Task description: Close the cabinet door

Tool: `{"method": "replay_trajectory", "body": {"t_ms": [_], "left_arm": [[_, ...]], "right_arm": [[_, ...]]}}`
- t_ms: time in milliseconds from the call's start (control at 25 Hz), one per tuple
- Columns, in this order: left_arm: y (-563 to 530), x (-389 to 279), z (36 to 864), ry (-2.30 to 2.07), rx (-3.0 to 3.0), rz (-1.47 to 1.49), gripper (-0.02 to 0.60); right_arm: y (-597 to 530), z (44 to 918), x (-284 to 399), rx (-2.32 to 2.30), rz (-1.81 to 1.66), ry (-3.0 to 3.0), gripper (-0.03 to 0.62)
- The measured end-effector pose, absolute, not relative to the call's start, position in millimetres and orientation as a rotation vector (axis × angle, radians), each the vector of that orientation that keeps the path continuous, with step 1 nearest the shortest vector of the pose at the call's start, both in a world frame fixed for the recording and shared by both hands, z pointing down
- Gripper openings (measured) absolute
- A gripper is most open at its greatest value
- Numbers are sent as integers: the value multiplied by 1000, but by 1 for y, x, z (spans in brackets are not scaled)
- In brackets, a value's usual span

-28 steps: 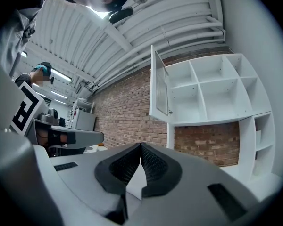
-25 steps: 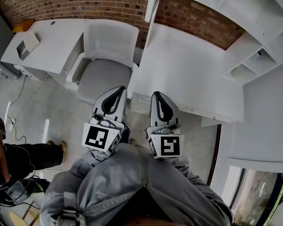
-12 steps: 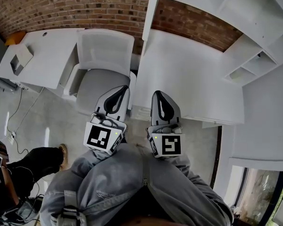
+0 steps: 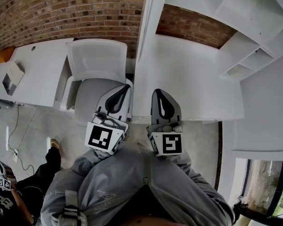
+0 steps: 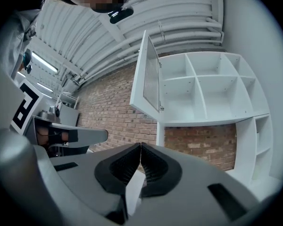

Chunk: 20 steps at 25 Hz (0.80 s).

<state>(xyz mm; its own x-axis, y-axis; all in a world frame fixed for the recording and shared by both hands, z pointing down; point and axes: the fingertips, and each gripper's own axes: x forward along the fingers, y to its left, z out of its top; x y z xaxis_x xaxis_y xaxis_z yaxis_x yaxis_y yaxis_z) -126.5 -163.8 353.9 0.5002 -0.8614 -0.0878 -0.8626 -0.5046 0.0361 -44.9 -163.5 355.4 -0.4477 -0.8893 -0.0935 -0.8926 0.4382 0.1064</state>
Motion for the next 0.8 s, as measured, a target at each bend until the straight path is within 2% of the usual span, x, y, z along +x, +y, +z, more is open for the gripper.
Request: {"method": "replay_trajectory", "body": {"t_ms": [800], "left_arm": [[-200,-121,342,1291,-2840,168,6]], "right_arm": [[-189,341,-53,-1815,261,2540,26]]}}
